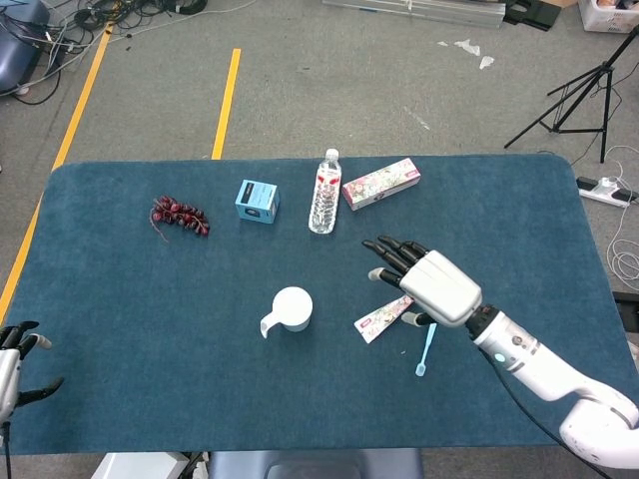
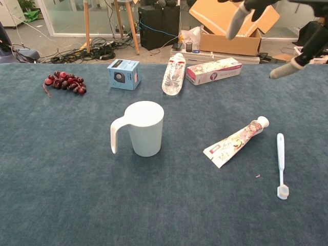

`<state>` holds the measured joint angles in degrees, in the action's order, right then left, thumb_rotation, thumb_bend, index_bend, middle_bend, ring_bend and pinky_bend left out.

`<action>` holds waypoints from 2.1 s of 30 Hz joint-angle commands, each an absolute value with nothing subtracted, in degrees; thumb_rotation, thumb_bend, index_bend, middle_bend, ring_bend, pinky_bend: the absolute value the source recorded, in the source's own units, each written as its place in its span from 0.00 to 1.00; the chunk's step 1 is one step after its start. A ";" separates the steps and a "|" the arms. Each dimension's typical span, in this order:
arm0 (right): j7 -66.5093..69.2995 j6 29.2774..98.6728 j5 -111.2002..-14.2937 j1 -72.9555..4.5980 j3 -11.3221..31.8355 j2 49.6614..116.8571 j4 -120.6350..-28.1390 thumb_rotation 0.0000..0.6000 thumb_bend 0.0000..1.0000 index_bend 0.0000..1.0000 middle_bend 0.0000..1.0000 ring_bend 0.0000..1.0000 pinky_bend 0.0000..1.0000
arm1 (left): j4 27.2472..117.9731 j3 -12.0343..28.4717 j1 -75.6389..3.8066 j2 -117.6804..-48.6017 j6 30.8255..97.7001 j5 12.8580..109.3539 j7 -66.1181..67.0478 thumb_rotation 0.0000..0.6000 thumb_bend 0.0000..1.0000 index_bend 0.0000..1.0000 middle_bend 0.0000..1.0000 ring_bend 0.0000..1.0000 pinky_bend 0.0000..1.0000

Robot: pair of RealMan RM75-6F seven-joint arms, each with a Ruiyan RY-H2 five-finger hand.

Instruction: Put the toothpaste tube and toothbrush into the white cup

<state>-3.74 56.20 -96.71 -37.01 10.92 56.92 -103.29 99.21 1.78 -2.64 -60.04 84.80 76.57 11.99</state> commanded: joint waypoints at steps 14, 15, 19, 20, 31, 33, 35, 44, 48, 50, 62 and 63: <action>-0.83 48.90 -95.64 -46.74 9.85 68.16 -94.30 1.00 0.00 0.35 0.00 0.00 0.18 | 101.27 1.93 1.76 -58.66 89.90 73.72 13.99 1.00 0.00 0.44 0.25 0.20 0.25; -0.65 48.72 -95.72 -47.13 9.72 68.62 -93.88 1.00 0.00 0.35 0.00 0.00 0.18 | 101.11 1.88 1.81 -58.72 89.89 73.85 13.91 1.00 0.00 0.45 0.25 0.20 0.25; -0.29 48.16 -96.01 -48.66 9.26 70.20 -92.48 1.00 0.00 0.36 0.00 0.00 0.18 | 100.03 1.67 1.87 -59.06 89.51 74.64 13.06 1.00 0.00 0.45 0.25 0.20 0.25; -0.37 48.09 -96.08 -48.98 9.19 70.51 -92.22 1.00 0.00 0.36 0.00 0.00 0.18 | 99.66 1.66 1.79 -59.16 89.42 75.02 12.73 1.00 0.00 0.45 0.25 0.20 0.25; -4.05 45.78 -95.63 -52.58 8.15 74.50 -89.64 1.00 0.01 0.37 0.00 0.00 0.18 | 92.41 0.40 -1.29 -59.98 82.36 79.65 3.77 1.00 0.00 0.49 0.27 0.21 0.28; -4.99 45.12 -95.18 -53.19 7.95 75.63 -88.75 1.00 0.01 0.38 0.00 0.00 0.18 | 91.22 0.03 -1.65 -59.96 81.65 80.62 2.70 1.00 0.00 0.49 0.27 0.21 0.29; -5.79 44.35 -94.64 -53.78 7.72 76.71 -87.82 1.00 0.01 0.38 0.00 0.00 0.18 | 90.20 -0.38 -1.85 -59.69 80.89 81.25 1.35 1.00 0.00 0.49 0.27 0.21 0.29; -8.50 42.31 -92.93 -56.12 7.02 81.82 -83.29 1.00 0.01 0.39 0.00 0.00 0.18 | 86.60 -1.55 -1.97 -58.39 79.06 82.69 -4.61 1.00 0.00 0.49 0.27 0.21 0.29; -9.59 42.20 -92.54 -56.88 6.89 83.49 -82.04 1.00 0.01 0.39 0.00 0.00 0.17 | 85.42 -1.75 -1.75 -58.40 79.27 83.16 -6.09 1.00 0.00 0.49 0.27 0.21 0.29; -10.10 42.29 -92.36 -57.23 6.86 84.32 -81.44 1.00 0.01 0.39 0.00 0.00 0.17 | 85.02 -1.80 -1.71 -58.38 79.28 83.31 -6.51 1.00 0.00 0.49 0.27 0.21 0.29; -12.77 41.45 -90.28 -58.88 6.64 88.09 -78.55 1.00 0.06 0.40 0.00 0.00 0.16 | 84.50 -1.80 -1.34 -58.26 79.59 83.29 -7.12 1.00 0.00 0.49 0.27 0.21 0.29; -12.94 41.37 -90.00 -58.99 6.64 88.39 -78.28 1.00 0.07 0.40 0.00 0.00 0.16 | 84.45 -1.78 -1.31 -58.30 79.57 83.21 -7.17 1.00 0.00 0.49 0.27 0.21 0.29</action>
<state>-12.78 41.46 -90.19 -58.87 6.63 88.18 -78.48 84.46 -1.79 -1.33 -58.28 79.58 83.23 -7.15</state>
